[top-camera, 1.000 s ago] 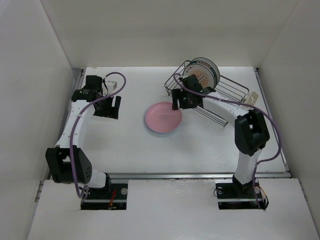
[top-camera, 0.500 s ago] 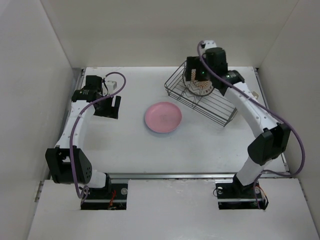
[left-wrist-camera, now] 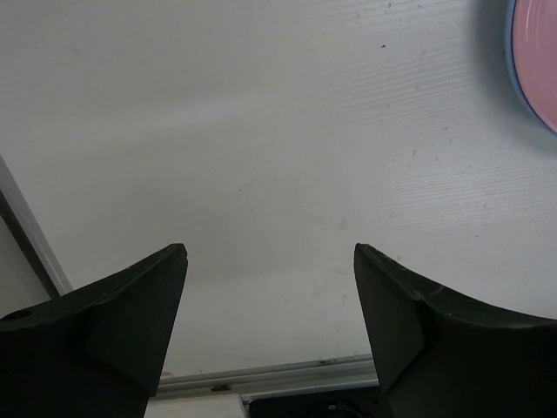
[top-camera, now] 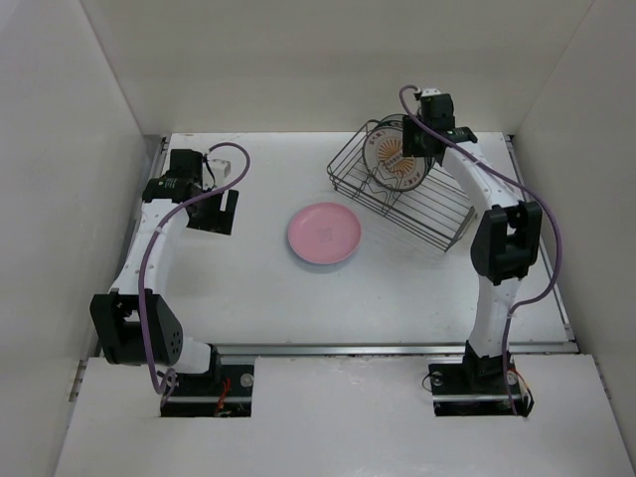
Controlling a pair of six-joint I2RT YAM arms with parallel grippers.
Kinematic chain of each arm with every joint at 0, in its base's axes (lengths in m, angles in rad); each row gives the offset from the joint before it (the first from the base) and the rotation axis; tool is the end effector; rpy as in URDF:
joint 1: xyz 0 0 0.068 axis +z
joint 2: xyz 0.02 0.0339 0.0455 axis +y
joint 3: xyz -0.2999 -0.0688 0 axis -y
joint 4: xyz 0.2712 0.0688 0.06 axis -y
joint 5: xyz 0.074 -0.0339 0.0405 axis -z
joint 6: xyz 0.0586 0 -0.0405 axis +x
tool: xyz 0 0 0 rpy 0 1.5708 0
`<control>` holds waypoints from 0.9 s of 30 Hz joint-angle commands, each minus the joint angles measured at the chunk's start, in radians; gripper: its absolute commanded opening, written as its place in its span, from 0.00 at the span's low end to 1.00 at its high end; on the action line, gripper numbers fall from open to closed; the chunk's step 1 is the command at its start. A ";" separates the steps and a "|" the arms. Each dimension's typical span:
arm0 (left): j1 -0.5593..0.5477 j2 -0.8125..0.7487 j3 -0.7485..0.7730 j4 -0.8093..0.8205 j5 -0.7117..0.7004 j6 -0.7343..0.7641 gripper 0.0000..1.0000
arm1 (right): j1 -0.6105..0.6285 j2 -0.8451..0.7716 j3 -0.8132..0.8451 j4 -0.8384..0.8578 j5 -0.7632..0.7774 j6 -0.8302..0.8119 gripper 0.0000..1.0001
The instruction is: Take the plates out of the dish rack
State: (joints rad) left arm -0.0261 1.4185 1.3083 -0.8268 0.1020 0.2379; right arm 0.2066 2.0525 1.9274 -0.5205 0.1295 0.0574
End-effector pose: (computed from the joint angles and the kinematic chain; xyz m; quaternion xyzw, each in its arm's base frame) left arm 0.3287 -0.0146 0.3331 0.1406 0.9386 -0.0153 0.3146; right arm 0.5311 0.1036 0.3255 -0.0378 0.8927 0.0012 0.4491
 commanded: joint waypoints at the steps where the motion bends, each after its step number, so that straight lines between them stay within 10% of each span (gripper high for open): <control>1: -0.005 0.008 0.029 -0.001 -0.018 0.012 0.74 | -0.018 -0.003 0.070 0.007 -0.030 -0.025 0.53; 6: -0.005 0.008 0.029 -0.002 -0.018 0.012 0.74 | -0.027 0.050 0.070 0.016 -0.031 -0.057 0.48; 10: -0.005 0.017 0.040 -0.002 -0.018 0.012 0.74 | -0.027 0.083 0.065 0.005 -0.002 -0.077 0.00; 27: -0.005 0.017 0.049 -0.002 0.010 -0.006 0.74 | 0.045 -0.301 -0.065 0.223 0.183 -0.189 0.00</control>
State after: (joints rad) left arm -0.0265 1.4429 1.3136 -0.8268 0.0967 0.2371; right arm 0.2333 1.8355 1.8187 -0.4355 0.2729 -0.1165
